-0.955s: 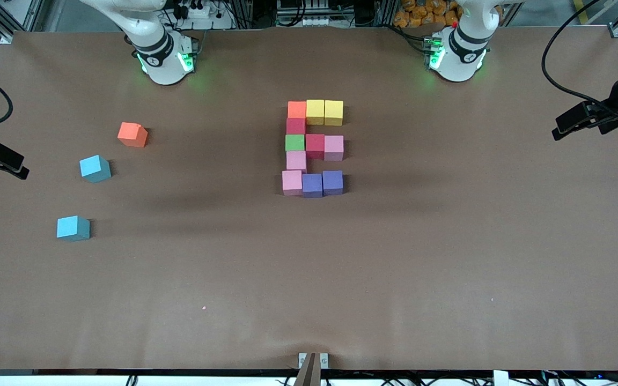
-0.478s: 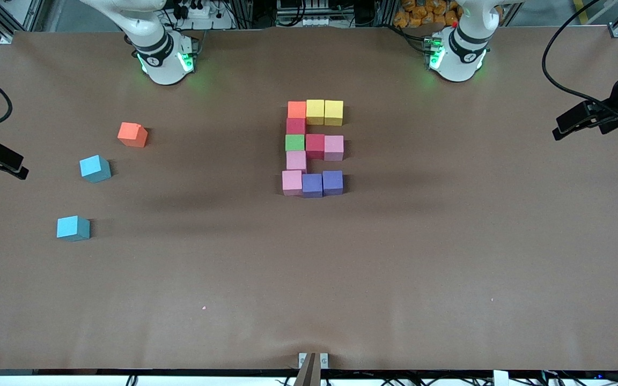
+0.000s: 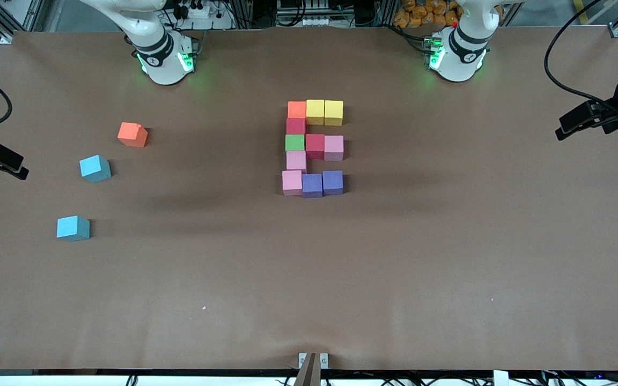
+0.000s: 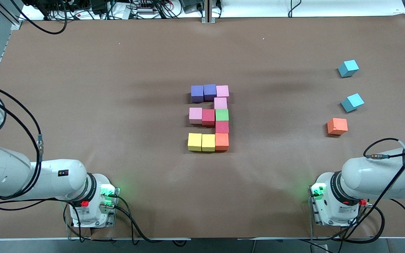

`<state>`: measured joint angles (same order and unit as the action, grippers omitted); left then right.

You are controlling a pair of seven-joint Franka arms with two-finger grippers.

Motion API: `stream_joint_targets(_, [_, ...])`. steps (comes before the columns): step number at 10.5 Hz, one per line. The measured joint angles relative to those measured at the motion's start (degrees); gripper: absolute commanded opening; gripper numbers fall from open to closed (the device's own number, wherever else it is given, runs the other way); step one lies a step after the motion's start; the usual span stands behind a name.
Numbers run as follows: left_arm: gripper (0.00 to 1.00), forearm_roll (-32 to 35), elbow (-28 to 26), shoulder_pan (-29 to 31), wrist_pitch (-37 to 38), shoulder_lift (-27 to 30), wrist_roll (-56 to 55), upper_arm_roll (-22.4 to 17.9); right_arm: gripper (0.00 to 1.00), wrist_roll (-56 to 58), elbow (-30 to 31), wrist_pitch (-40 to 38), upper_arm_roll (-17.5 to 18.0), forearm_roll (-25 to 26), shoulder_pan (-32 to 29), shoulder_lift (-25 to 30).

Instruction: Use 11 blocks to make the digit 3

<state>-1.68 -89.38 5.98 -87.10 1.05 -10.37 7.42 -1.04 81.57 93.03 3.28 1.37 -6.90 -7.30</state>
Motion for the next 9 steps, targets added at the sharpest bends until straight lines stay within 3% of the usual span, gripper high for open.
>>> stream_joint_targets(6, [1.00,1.5,0.0,-0.3,0.0,0.0,0.4,0.5,1.00,0.0,0.0,0.7,-0.1,0.0,0.0,0.0])
stream_joint_targets(9, [1.00,4.3,0.1,-0.6,0.0,0.0,1.2,4.3,1.00,0.0,0.0,1.0,0.0,0.0,0.0,-0.1])
